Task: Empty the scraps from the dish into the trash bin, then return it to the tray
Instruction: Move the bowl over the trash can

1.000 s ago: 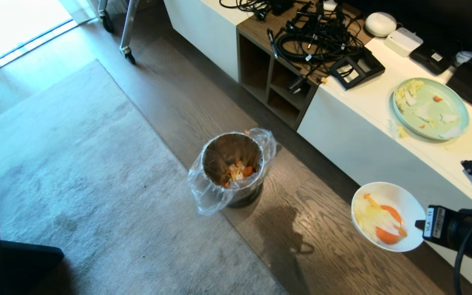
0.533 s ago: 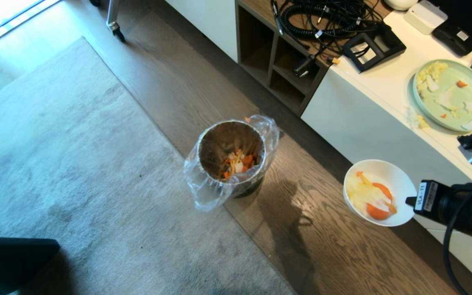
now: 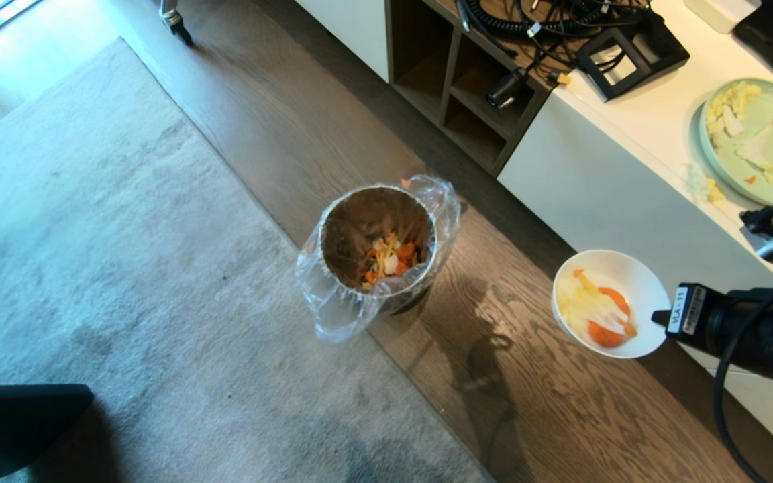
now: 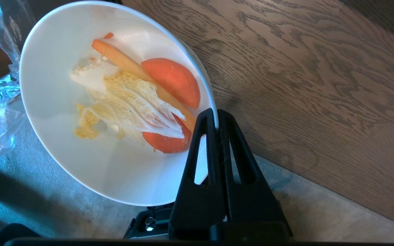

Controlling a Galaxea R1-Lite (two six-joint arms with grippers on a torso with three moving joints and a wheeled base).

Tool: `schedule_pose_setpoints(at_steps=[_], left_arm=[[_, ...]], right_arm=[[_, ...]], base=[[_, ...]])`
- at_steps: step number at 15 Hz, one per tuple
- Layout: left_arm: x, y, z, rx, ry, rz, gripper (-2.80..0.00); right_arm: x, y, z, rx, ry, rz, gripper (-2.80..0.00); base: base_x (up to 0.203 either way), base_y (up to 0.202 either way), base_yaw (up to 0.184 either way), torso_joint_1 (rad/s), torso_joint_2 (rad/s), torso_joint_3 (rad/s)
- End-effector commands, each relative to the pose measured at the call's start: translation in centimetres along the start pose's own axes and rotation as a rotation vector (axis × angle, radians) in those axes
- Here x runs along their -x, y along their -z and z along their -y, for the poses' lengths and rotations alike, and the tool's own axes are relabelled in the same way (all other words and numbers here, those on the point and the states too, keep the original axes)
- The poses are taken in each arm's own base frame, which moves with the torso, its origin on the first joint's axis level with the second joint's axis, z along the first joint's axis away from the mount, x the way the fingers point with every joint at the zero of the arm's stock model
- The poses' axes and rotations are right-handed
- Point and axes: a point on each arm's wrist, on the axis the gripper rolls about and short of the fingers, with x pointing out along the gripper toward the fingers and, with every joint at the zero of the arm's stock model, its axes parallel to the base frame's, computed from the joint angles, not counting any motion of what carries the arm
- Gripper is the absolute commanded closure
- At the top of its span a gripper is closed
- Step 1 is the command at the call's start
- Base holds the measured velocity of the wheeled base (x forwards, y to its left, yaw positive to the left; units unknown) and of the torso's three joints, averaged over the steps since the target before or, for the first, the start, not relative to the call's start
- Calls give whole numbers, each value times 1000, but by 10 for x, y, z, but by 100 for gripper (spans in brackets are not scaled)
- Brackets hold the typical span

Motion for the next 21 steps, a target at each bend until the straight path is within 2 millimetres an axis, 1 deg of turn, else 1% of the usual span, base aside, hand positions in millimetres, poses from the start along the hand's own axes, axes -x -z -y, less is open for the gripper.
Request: schedule_pose_setpoints(at_steps=[1,5,8,11,16,18,21], left_arm=[[0,0,0,1,-1,1,0],[0,0,0,1,-1,1,0],[0,0,0,1,-1,1,0],[0,0,0,1,-1,1,0],[0,0,0,1,-1,1,0],[0,0,0,0,-1,1,0],[0,0,0,0,-1,1,0]], right_arm=[[-3,-7,-7,-6,-8,12,0],[-13,-22,-23,36,-27,32,0],[-11,-24,-41,83,-82,37,0],[-8,-23,-57,110,-134,32,0],[-11,-34,-84,190,-197,68,0],[-11,-40,-99,214,-227,87,0],[-24,-38,-120,291,-219,114,0]], base=[[0,0,0,0,0,0],[0,0,0,0,0,0],[0,0,0,0,0,0],[0,0,0,0,0,0],[0,0,0,0,0,0],[0,0,0,0,0,0],[0,0,0,0,0,0]])
